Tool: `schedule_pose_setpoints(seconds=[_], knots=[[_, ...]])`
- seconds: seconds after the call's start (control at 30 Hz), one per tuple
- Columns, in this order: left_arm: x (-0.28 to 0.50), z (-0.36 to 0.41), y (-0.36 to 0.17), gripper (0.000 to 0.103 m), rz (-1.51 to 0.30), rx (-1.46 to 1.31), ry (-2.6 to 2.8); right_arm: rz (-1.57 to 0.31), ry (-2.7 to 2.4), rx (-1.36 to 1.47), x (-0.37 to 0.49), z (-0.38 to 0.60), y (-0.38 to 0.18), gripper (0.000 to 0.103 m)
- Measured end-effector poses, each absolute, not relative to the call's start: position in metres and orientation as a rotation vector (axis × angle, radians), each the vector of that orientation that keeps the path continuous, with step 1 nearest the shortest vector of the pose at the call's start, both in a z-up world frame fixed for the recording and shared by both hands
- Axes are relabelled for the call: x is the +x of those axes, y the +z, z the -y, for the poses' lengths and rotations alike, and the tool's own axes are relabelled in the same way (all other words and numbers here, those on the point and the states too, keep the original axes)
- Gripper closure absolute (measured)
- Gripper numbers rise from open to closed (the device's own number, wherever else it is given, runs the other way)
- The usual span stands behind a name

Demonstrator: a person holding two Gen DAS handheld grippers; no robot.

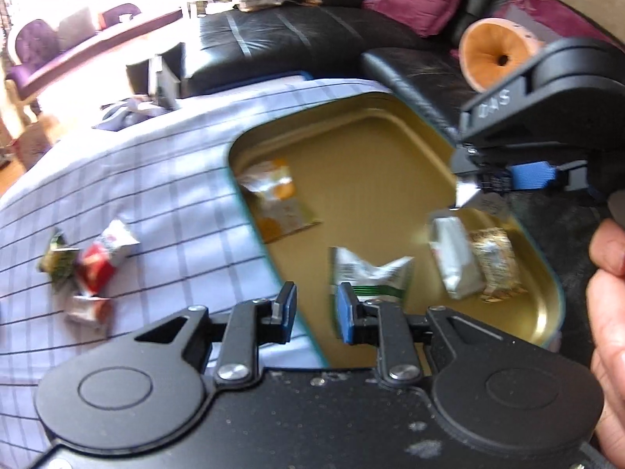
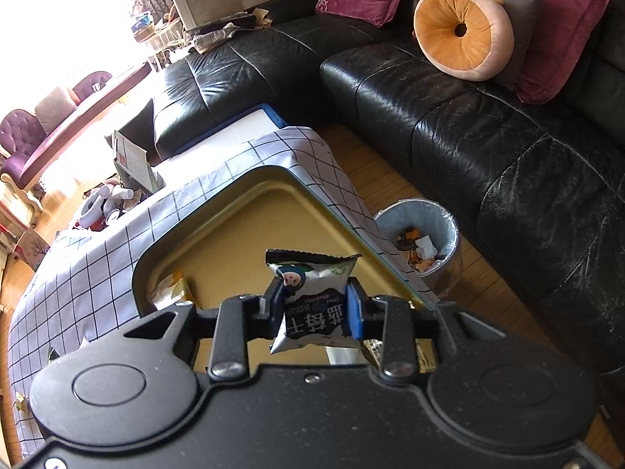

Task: Organize snacks
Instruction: 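Open both grippers to drop the green candy and white-blue packet into the tin, then move both open grippers back toward the remaining packets on the cloth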

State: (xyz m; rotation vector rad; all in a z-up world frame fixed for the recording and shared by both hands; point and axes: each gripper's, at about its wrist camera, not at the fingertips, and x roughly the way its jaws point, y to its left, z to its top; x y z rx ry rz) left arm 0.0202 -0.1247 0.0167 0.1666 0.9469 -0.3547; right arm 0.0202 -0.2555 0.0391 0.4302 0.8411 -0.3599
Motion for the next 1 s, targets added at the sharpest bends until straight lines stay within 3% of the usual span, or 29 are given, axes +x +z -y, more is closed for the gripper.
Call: schedule_pose_setpoints(seconds=[0.17, 0.3, 0.4, 0.63, 1.0], knots=[[0.029, 0.113, 0.012, 0.078, -0.962, 0.183, -0.295, -0.85, -0.347, 0.39, 0.034, 0.246, 0.031, 0.06], [0.033, 0.106, 0.011, 0.066, -0.969, 0.176, -0.302, -0.833, -0.344, 0.368, 0.043, 0.238, 0.032, 0.059], [0.034, 0.102, 0.01, 0.063, -0.963, 0.185, -0.309, -0.799, -0.343, 0.398, 0.043, 0.239, 0.036, 0.058], [0.031, 0.096, 0.012, 0.063, -0.956, 0.185, -0.307, -0.717, -0.332, 0.496, 0.032, 0.25, 0.045, 0.058], [0.033, 0.085, 0.017, 0.063, -0.957, 0.157, -0.28, -0.846, -0.404, 0.403, 0.035, 0.235, 0.038, 0.057]])
